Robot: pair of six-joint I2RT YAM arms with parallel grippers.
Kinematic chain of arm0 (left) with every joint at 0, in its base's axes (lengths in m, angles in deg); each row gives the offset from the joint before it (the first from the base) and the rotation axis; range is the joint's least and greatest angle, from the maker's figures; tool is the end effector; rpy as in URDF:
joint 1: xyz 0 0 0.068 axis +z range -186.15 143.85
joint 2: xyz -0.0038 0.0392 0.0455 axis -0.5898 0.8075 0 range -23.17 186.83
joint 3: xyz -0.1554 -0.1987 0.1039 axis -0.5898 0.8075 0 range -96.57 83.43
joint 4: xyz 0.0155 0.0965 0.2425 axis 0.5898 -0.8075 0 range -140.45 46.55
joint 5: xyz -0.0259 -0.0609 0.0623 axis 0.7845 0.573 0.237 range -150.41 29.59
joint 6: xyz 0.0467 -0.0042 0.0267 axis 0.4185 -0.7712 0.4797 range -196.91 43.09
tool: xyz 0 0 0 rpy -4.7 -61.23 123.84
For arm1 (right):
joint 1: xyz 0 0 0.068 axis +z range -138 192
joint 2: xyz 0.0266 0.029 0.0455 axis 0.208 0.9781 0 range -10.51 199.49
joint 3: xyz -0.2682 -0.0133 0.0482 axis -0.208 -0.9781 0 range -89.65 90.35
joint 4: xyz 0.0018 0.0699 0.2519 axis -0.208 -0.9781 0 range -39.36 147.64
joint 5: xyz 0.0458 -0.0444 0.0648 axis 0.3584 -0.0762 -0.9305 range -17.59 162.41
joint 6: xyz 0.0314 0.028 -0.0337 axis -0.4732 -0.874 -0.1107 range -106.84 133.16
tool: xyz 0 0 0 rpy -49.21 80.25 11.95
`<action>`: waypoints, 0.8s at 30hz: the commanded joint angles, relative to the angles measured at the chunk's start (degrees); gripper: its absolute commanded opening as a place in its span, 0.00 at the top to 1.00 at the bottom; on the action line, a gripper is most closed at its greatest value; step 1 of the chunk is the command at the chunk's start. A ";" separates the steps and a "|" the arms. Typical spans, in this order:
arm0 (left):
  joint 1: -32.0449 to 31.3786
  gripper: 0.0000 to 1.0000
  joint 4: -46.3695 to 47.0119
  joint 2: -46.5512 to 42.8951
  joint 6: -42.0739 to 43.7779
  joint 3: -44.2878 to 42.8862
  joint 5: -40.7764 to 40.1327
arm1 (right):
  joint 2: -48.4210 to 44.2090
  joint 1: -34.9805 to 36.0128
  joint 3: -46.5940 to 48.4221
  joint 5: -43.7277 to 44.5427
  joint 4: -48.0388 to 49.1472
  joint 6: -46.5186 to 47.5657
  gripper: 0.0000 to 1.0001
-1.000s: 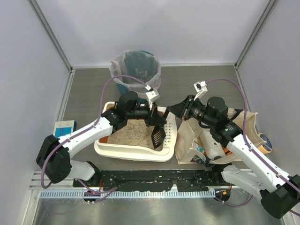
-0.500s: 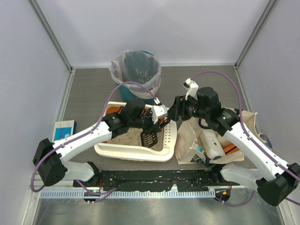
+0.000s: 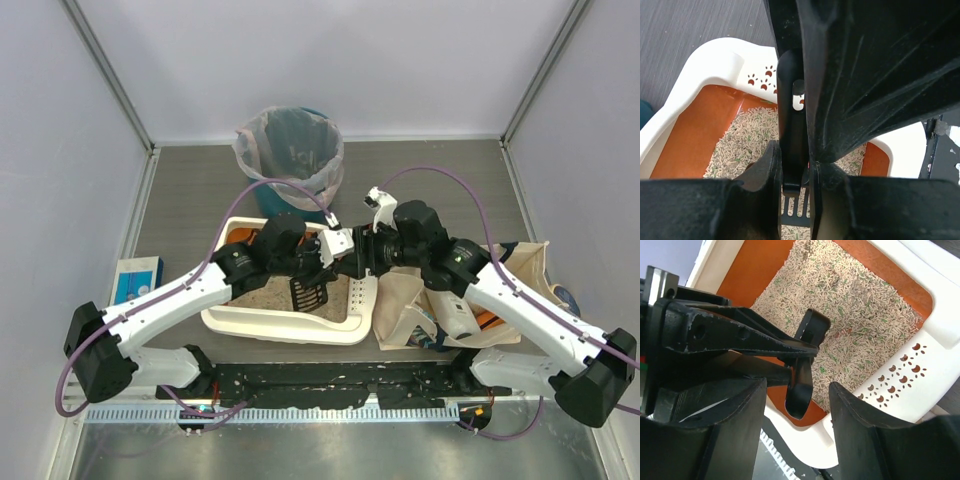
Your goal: Clean the litter box
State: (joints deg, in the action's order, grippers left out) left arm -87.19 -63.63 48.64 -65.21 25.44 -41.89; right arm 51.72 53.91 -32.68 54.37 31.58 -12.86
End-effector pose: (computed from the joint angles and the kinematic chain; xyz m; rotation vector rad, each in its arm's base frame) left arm 0.1667 -0.2242 0.3037 1.3179 1.7925 -0.7370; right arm 0.1703 0.1675 0.3283 -0.5115 2.2080 1.0063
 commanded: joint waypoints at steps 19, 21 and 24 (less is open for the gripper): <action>-1.16 1.00 0.06 -1.23 1.92 -0.98 -0.07 | -5.38 1.68 -6.17 13.04 9.19 -3.69 0.38; -1.16 1.00 0.06 -1.50 2.09 -0.80 -0.07 | -3.97 1.68 -6.61 9.98 9.97 -3.86 0.41; -1.16 1.00 -0.03 -1.41 2.27 -0.89 -0.07 | -2.04 1.77 -7.49 4.97 11.82 -4.21 0.44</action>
State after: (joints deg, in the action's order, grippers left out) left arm -88.18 -64.79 48.55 -64.18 25.44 -42.46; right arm 47.35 55.55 -38.60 64.49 40.56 -16.32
